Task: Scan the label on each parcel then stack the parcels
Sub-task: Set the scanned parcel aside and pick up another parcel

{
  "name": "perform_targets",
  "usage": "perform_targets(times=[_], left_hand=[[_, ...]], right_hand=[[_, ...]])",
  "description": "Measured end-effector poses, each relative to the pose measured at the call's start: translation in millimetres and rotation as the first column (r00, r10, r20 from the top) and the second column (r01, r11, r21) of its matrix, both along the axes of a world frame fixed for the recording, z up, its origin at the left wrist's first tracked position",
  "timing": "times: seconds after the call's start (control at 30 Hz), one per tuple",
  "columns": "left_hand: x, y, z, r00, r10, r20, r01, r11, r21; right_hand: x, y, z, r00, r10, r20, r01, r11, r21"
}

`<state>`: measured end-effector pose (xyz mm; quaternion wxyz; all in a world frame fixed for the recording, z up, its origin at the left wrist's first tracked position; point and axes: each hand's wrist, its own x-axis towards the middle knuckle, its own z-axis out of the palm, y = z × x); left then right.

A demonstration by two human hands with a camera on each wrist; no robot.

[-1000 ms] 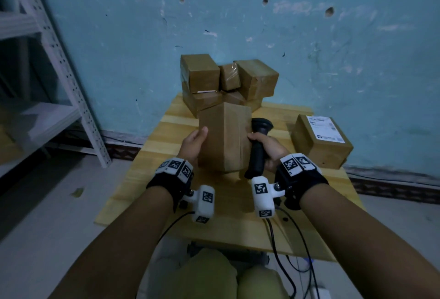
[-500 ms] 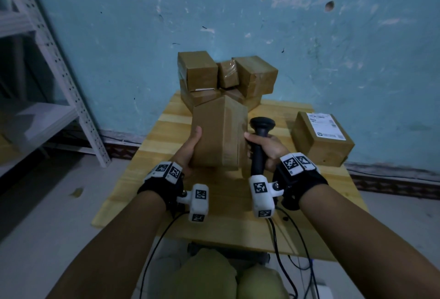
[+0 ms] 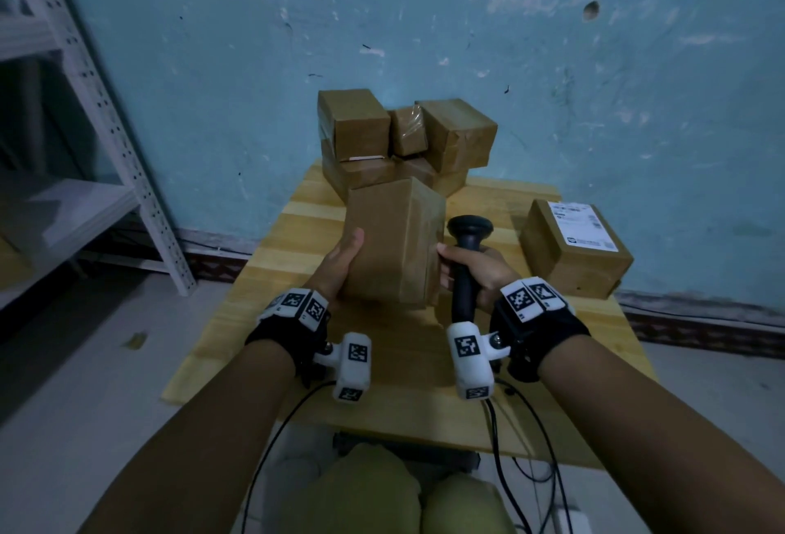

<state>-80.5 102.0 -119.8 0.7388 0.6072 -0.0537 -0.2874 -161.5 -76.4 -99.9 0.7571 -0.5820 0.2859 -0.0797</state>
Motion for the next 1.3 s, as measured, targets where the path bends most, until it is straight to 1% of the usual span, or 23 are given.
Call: perform_targets(times=[0.1, 0.2, 0.27, 0.33, 0.43, 0.53, 0.63, 0.93, 1.0, 1.07, 1.13, 1.23, 1.3], left_hand=[[1.3, 0.1, -2.5, 0.999, -0.021, -0.030, 0.022, 1.000, 0.018], [4.7, -1.2, -5.0, 0.995, -0.042, -0.091, 0.041, 0.999, -0.016], [3.6, -2.9, -4.3, 0.993, -0.071, -0.097, 0.069, 0.997, -0.027], [0.0, -4.0, -1.3, 0.995, -0.088, -0.056, 0.086, 0.996, -0.038], [-3.3, -4.3, 2.9, 0.994, -0.083, 0.076, 0.086, 0.996, -0.035], [-2.0, -4.1, 4.1, 0.977, -0.064, 0.204, 0.074, 0.996, -0.041], [-3.6, -2.5, 8.5, 0.954, -0.047, 0.297, 0.051, 0.999, -0.005], [-8.6, -5.9, 14.0, 0.929, -0.043, 0.367, 0.031, 0.999, 0.038], [-7.1, -8.2, 14.2, 0.943, -0.034, 0.331, 0.033, 0.999, 0.008], [-4.1, -10.7, 16.2, 0.971, 0.000, 0.238, 0.017, 0.997, -0.069], [1.0, -12.6, 16.4, 0.985, 0.018, 0.172, 0.000, 0.995, -0.102], [4.0, -13.6, 18.5, 0.991, 0.028, 0.128, -0.016, 0.995, -0.096], [5.0, -13.5, 18.4, 0.996, 0.005, 0.088, 0.000, 0.999, -0.048]], right_hand=[[0.2, -1.3, -1.7, 1.000, 0.014, -0.007, -0.014, 1.000, -0.005], [-0.6, -1.3, -3.7, 1.000, 0.022, -0.011, -0.022, 1.000, 0.012], [-2.1, -0.4, -4.0, 1.000, 0.018, 0.004, -0.018, 0.999, 0.038], [-3.5, 0.5, -3.8, 0.999, 0.045, 0.026, -0.047, 0.997, 0.066], [-5.2, 4.1, -1.0, 0.996, 0.089, 0.019, -0.090, 0.992, 0.083], [-6.7, 6.6, 2.9, 0.994, 0.105, 0.030, -0.108, 0.987, 0.116], [-7.8, 6.5, 6.3, 0.992, 0.117, 0.048, -0.122, 0.984, 0.131], [-9.6, 7.6, 10.0, 0.992, 0.085, 0.092, -0.094, 0.991, 0.099], [-9.9, 6.9, 10.6, 0.991, 0.082, 0.101, -0.091, 0.992, 0.092], [-10.4, 7.2, 12.4, 0.991, 0.105, 0.084, -0.112, 0.989, 0.092], [-10.7, 7.7, 14.7, 0.990, 0.131, 0.046, -0.135, 0.986, 0.099], [-10.4, 7.7, 15.9, 0.990, 0.141, -0.008, -0.139, 0.987, 0.079], [-10.1, 8.8, 15.5, 0.989, 0.145, -0.038, -0.141, 0.987, 0.077]])
